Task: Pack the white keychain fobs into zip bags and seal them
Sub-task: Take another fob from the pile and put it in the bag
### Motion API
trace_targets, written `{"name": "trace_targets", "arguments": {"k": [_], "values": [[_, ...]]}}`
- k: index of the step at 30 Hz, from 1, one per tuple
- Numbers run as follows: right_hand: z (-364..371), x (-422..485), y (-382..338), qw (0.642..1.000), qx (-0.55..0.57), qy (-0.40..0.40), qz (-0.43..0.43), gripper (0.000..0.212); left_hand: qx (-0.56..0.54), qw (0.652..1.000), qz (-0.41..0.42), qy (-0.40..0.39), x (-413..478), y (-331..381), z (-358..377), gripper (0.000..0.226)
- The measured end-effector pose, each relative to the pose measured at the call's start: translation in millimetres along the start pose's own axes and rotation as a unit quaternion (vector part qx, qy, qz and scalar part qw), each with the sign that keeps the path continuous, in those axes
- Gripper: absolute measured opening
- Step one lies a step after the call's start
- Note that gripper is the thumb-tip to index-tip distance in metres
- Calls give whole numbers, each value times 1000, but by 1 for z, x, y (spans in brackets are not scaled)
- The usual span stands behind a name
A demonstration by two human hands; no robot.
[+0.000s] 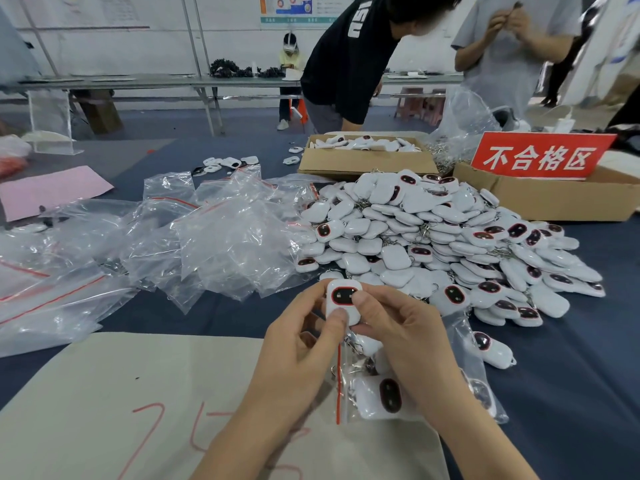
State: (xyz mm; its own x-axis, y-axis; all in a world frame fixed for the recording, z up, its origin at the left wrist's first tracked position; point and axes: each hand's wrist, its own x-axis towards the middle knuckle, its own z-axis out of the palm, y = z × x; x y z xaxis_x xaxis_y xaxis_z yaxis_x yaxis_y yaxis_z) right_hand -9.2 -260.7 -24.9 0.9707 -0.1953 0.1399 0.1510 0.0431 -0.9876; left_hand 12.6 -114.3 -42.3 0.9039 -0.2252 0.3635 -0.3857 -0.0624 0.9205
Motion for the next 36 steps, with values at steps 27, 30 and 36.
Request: {"name": "trace_targets", "arguments": {"k": [27, 30, 36], "values": [[1, 0, 4, 996, 31, -67, -45, 24, 115, 989, 55, 74, 2, 5, -5, 12], [0, -1, 3, 994, 67, -64, -60, 9, 104, 989, 71, 81, 2, 7, -3, 12], [0, -1, 5, 988, 104, -95, -68, 6, 29, 994, 56, 86, 1, 10, 0, 16]]}}
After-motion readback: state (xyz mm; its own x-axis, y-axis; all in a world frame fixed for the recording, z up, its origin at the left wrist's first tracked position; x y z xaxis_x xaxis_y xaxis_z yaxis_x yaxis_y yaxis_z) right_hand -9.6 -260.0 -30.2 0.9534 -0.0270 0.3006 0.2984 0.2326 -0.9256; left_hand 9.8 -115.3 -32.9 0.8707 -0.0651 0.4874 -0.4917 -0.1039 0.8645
